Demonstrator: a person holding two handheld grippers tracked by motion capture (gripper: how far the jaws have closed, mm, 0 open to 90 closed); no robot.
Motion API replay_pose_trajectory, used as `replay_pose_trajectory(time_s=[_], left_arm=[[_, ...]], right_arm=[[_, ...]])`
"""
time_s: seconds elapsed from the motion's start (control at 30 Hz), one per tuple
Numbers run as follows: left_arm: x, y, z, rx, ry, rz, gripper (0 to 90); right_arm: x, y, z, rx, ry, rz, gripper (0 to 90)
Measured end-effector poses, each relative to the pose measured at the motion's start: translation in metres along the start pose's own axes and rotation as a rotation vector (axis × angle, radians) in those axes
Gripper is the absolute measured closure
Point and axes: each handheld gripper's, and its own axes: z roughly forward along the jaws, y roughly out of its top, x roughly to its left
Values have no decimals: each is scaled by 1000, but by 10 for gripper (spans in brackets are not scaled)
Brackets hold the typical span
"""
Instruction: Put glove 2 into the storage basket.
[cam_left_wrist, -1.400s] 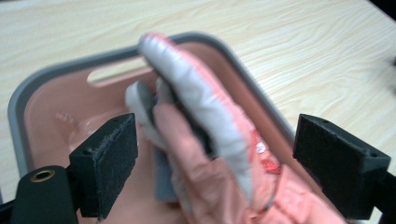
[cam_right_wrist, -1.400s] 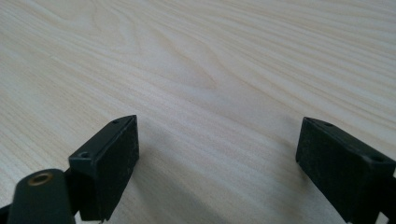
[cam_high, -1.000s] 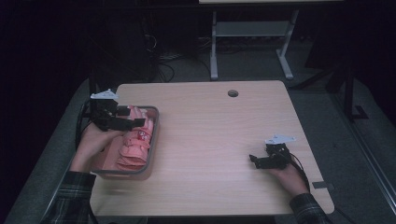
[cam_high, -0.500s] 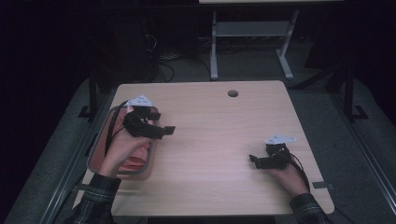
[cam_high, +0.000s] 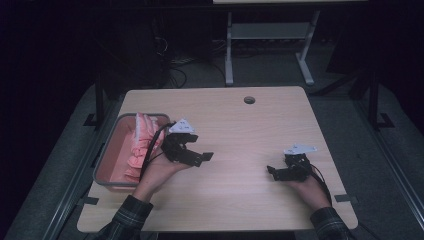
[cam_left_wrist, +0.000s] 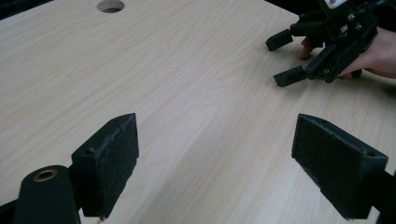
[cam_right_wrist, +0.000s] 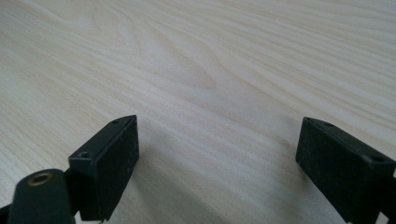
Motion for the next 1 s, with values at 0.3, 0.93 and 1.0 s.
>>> replay_pose_trajectory(time_s=[0.3, 0.93, 1.0], left_arm=[[-15, -18, 28, 4, -2, 34, 141], [-39, -51, 79, 105, 5, 110, 135], [-40, -54, 83, 107, 2, 104, 135]], right_arm=[[0, 0, 0, 0, 0, -1, 126], [0, 0, 0, -3, -2, -6, 126], [0, 0, 0, -3, 0, -8, 126]])
